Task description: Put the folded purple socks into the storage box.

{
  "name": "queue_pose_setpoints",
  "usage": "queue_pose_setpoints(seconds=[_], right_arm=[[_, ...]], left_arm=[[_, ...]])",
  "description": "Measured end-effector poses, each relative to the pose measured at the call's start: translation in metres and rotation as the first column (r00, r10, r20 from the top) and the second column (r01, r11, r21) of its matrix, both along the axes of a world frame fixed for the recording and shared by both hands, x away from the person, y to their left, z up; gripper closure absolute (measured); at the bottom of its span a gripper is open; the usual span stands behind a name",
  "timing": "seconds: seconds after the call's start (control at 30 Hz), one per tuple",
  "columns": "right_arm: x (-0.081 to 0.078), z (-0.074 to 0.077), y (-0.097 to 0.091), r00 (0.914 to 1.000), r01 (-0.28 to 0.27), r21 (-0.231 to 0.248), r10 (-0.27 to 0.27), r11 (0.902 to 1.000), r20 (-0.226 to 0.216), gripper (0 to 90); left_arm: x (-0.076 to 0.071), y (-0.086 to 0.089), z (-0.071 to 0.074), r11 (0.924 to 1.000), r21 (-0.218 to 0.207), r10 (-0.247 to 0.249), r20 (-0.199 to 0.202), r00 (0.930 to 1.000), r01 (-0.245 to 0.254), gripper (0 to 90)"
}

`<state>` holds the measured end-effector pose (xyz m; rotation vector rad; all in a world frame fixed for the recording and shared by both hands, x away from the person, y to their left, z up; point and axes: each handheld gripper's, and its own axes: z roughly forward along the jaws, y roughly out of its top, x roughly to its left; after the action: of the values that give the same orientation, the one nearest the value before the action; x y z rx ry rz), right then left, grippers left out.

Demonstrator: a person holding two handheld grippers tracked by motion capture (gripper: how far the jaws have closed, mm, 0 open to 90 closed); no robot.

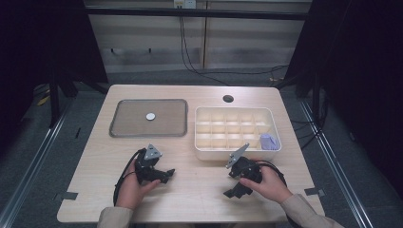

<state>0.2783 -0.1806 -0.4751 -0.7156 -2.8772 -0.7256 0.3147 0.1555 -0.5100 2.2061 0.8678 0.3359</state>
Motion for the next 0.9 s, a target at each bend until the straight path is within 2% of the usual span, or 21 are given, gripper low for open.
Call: queue_pose_setpoints(seconds=[0.13, 0.17, 0.33, 0.4, 0.53, 0.57, 0.73, 0.9], right_arm=[[-0.002, -0.005, 0.0, 1.0, -0.006, -0.004, 0.006, 1.0, 0.0, 18.1], [-0.003, -0.005, 0.001, 1.0, 0.006, 0.004, -0.006, 1.0, 0.004, 17.4], [-0.005, -0.007, -0.001, 0.9999, -0.003, 0.025, 0.002, 0.9997, 0.017, 15.5], [-0.007, -0.009, -0.002, 0.9991, -0.004, 0.042, 0.003, 0.9991, 0.042, 15.0], [-0.01, -0.011, -0.006, 0.998, -0.003, 0.069, -0.001, 0.9976, 0.064, 15.0], [-0.011, -0.012, -0.007, 0.9963, -0.019, 0.074, 0.013, 0.9971, 0.085, 14.8], [-0.018, -0.015, -0.009, 0.9899, -0.011, 0.089, -0.001, 0.996, 0.142, 14.5], [-0.023, -0.019, -0.013, 0.9848, -0.005, 0.131, -0.018, 0.9913, 0.173, 14.5]], left_arm=[[0.0, 0.0, 0.0, 1.0, 0.0, 0.0, 0.0, 1.0, 0.0, 9.4], [0.0, 0.0, 0.0, 1.0, 0.0, 0.0, 0.0, 1.0, 0.0, 9.4], [0.0, 0.0, 0.0, 1.0, 0.0, 0.0, 0.0, 1.0, 0.0, 9.4], [0.0, 0.0, 0.0, 1.0, 0.0, 0.0, 0.0, 1.0, 0.0, 9.4], [0.0, 0.0, 0.0, 1.0, -0.002, 0.0, 0.0, 1.0, 0.0, 9.4], [0.0, 0.0, 0.0, 1.0, 0.0, 0.0, 0.0, 1.0, 0.0, 9.4], [0.0, 0.0, 0.0, 1.0, -0.002, -0.001, 0.0, 1.0, 0.001, 9.4], [0.0, 0.0, 0.0, 1.0, 0.001, -0.001, 0.0, 1.0, 0.001, 9.4]])
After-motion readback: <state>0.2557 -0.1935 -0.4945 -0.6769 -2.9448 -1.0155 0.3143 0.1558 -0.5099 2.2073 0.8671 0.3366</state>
